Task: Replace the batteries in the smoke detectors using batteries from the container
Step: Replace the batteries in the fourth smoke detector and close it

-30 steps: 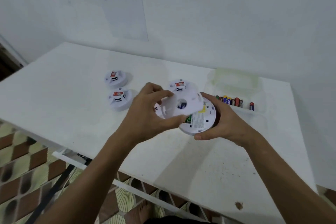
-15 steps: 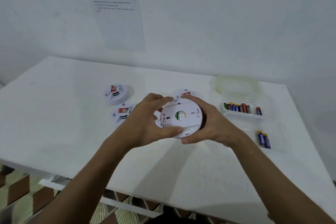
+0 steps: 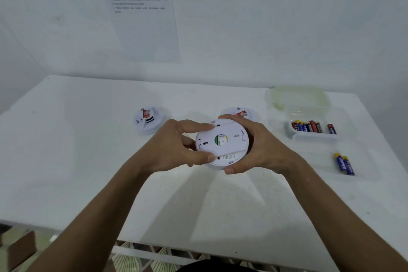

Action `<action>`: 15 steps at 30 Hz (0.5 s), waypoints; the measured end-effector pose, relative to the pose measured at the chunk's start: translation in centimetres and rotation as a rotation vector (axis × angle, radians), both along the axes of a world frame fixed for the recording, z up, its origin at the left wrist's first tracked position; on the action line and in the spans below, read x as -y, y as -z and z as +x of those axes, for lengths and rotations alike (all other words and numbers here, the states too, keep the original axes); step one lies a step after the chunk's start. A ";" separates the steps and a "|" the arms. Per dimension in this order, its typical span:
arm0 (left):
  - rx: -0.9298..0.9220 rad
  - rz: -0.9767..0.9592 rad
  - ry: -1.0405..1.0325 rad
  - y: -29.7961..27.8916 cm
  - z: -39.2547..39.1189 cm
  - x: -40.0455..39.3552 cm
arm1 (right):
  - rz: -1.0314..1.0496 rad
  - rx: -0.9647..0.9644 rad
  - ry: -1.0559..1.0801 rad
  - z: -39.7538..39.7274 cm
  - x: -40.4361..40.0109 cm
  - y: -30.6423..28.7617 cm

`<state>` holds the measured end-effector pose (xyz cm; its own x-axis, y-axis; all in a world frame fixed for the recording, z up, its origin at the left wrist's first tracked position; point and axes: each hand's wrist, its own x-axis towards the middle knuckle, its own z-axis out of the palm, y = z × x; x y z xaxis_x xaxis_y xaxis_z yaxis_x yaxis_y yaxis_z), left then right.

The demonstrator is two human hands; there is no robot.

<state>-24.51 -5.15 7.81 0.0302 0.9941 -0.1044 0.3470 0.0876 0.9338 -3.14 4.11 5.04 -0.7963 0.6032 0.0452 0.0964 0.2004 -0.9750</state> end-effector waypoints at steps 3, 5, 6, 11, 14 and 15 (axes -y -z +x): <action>-0.026 0.027 0.037 -0.1 -0.6 -0.2 | 0.018 0.011 0.025 -0.6 0.3 -0.2; -0.047 0.050 0.023 0.0 -0.7 -0.2 | 0.015 0.003 0.046 -0.9 0.6 -0.3; -0.054 0.065 -0.001 0.1 -0.6 -0.1 | 0.013 -0.010 0.059 -1.0 0.7 -0.2; -0.052 0.108 -0.026 0.8 -0.8 0.1 | 0.005 -0.046 0.091 -1.3 1.4 0.0; -0.049 0.103 0.047 0.6 -1.5 0.3 | -0.004 -0.028 0.075 -1.7 1.7 0.0; -0.051 0.102 0.058 0.6 -1.7 0.4 | -0.001 -0.024 0.068 -1.9 1.8 -0.1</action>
